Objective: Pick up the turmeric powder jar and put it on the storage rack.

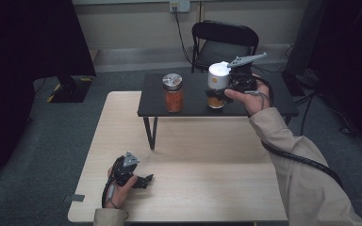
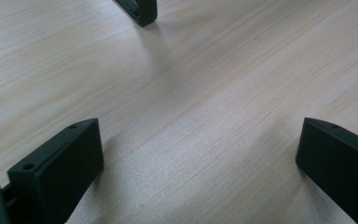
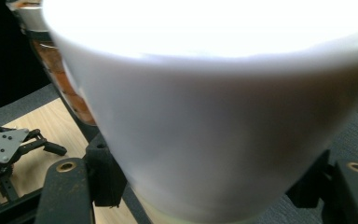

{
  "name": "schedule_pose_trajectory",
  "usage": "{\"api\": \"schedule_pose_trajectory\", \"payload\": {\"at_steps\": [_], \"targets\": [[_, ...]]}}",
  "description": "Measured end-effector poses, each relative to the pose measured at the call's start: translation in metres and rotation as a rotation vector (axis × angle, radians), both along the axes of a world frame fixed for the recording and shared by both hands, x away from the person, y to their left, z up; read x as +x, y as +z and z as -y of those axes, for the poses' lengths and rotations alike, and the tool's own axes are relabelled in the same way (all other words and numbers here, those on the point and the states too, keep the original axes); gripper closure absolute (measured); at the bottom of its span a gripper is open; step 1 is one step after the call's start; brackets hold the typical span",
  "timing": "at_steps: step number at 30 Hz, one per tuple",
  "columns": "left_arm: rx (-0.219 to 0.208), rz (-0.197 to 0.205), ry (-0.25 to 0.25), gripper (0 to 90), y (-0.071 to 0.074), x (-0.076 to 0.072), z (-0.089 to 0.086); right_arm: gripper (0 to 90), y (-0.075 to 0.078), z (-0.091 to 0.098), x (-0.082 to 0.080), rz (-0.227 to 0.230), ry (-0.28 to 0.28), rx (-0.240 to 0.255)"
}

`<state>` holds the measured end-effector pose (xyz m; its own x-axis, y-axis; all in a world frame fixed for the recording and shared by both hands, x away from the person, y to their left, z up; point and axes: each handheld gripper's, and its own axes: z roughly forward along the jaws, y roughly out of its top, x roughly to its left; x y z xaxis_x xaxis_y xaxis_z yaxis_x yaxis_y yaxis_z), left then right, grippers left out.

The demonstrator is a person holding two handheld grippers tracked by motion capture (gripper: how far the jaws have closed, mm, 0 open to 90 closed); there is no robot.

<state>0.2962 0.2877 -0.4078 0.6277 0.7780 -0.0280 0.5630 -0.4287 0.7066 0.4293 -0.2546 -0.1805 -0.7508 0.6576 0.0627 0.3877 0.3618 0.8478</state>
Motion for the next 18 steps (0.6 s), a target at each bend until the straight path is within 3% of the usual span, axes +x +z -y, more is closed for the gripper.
{"api": "schedule_pose_trajectory", "payload": {"at_steps": [18], "targets": [[0.0, 0.0, 0.0, 0.0, 0.0, 0.0, 0.0, 29.8, -0.0039, -0.0024, 0.0063, -0.015, -0.006, 0.004]]}}
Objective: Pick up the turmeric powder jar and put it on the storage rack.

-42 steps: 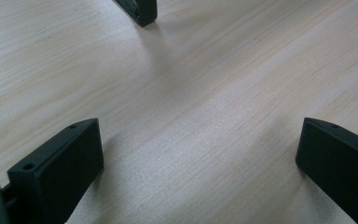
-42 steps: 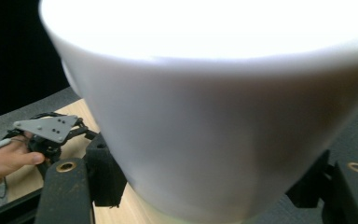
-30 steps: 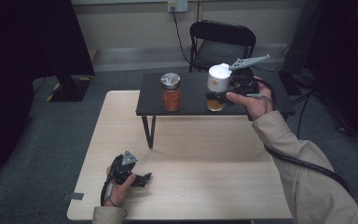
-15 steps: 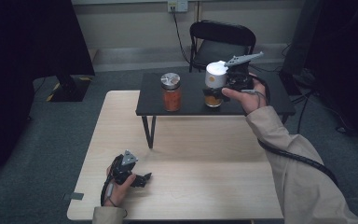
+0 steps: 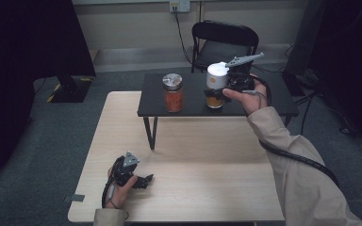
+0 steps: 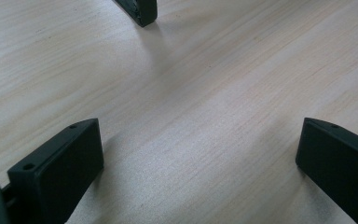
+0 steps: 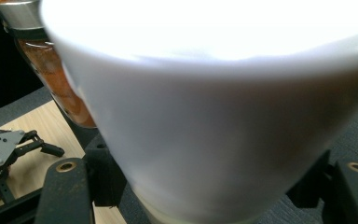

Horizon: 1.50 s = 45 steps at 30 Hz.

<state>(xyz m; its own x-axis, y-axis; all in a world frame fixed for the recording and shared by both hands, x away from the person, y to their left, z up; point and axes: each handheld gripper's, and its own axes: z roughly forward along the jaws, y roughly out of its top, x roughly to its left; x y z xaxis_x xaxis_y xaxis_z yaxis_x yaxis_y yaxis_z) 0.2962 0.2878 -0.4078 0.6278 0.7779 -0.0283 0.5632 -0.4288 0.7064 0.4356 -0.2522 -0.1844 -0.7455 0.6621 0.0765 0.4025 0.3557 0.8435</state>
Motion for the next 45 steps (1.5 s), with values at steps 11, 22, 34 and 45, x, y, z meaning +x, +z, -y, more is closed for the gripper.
{"api": "schedule_pose_trajectory", "payload": {"at_steps": [11, 22, 34, 45], "targets": [[0.0, 0.0, 0.0, 0.0, 0.0, 0.0, 0.0, 29.5, 0.0, -0.001, -0.002, 0.014, 0.008, -0.014], [0.0, 0.0, 0.0, 0.0, 0.0, 0.0, 0.0, 29.1, 0.001, -0.004, -0.005, 0.024, 0.002, -0.028], [0.0, 0.001, 0.0, 0.0, 0.0, 0.0, 0.0, 8.2, 0.006, -0.004, -0.011, 0.013, -0.054, 0.003], [0.0, 0.0, 0.0, 0.0, 0.0, 0.0, 0.0, 0.0, 0.006, 0.004, -0.022, 0.006, -0.108, 0.037]]}}
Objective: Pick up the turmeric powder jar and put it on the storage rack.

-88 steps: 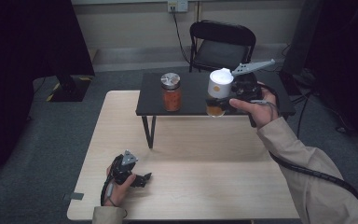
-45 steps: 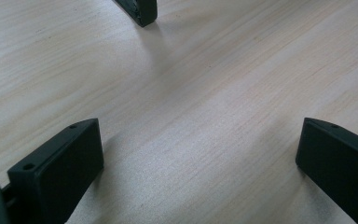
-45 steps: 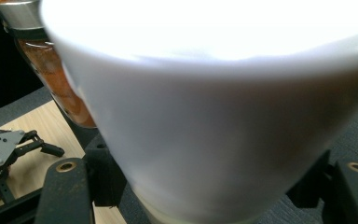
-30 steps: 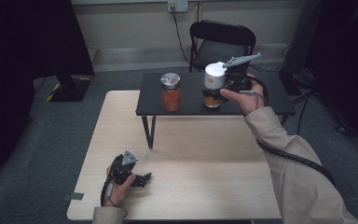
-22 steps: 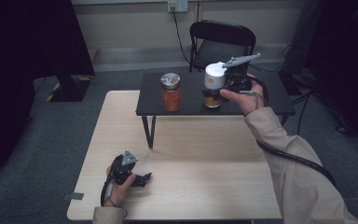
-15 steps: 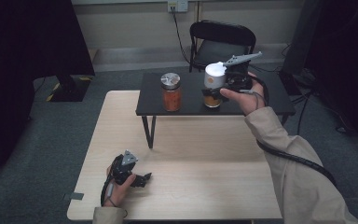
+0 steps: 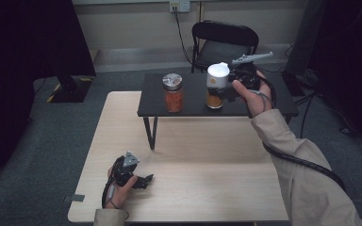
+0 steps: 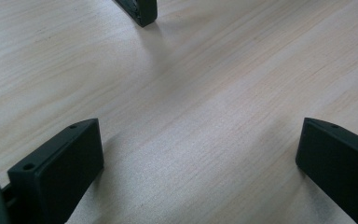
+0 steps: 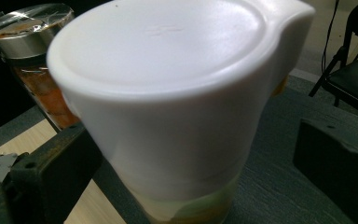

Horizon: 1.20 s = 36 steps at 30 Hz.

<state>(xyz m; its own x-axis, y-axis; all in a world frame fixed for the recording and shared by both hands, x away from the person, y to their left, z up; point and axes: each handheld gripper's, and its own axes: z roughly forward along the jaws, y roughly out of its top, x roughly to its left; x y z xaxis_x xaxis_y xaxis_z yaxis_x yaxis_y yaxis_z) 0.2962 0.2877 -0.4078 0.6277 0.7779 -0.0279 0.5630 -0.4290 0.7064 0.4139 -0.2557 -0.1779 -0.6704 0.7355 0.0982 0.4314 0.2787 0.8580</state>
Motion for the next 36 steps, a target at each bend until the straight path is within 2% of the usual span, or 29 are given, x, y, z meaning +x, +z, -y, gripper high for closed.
{"api": "schedule_pose_trajectory", "payload": {"at_steps": [15, 20, 36], "targets": [[-0.001, 0.001, 0.0, 0.0, 0.0, 0.0, 0.0, 0.1, 0.0, 0.008, -0.014, -0.006, 0.007, 0.03], [0.0, 0.001, 0.0, 0.0, 0.0, 0.0, 0.0, 0.0, 0.0, 0.007, -0.019, 0.001, 0.006, 0.02], [-0.001, 0.001, 0.001, 0.0, 0.0, 0.0, 0.0, 0.0, -0.003, 0.009, -0.032, 0.006, 0.031, 0.035]]}}
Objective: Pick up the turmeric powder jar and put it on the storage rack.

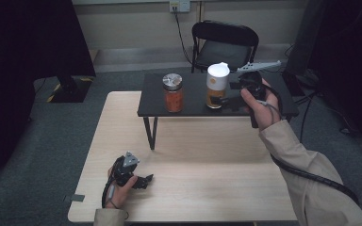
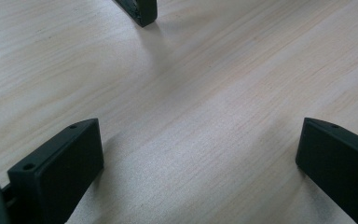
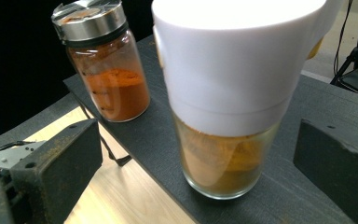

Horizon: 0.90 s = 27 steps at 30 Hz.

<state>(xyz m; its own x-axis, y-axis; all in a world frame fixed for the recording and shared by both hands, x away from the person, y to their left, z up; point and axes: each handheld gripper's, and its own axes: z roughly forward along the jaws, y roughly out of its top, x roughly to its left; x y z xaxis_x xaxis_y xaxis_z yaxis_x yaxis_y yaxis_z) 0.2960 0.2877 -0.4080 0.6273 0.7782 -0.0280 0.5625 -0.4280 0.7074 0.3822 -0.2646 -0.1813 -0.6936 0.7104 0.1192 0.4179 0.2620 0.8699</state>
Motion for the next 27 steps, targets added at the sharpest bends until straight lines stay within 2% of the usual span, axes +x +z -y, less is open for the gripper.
{"api": "schedule_pose_trajectory", "payload": {"at_steps": [7, 21, 27], "targets": [[0.0, 0.0, 0.0, 0.0, 0.0, 0.0, 0.0, 0.2, -0.002, 0.001, -0.007, 0.002, 0.016, 0.007], [0.0, 0.0, 0.0, 0.0, 0.0, 0.0, 0.0, 0.1, -0.02, 0.009, -0.021, -0.005, 0.029, 0.039], [0.0, 0.0, 0.0, 0.0, 0.0, 0.0, 0.0, 0.1, -0.024, 0.011, -0.027, 0.0, 0.043, 0.035]]}}
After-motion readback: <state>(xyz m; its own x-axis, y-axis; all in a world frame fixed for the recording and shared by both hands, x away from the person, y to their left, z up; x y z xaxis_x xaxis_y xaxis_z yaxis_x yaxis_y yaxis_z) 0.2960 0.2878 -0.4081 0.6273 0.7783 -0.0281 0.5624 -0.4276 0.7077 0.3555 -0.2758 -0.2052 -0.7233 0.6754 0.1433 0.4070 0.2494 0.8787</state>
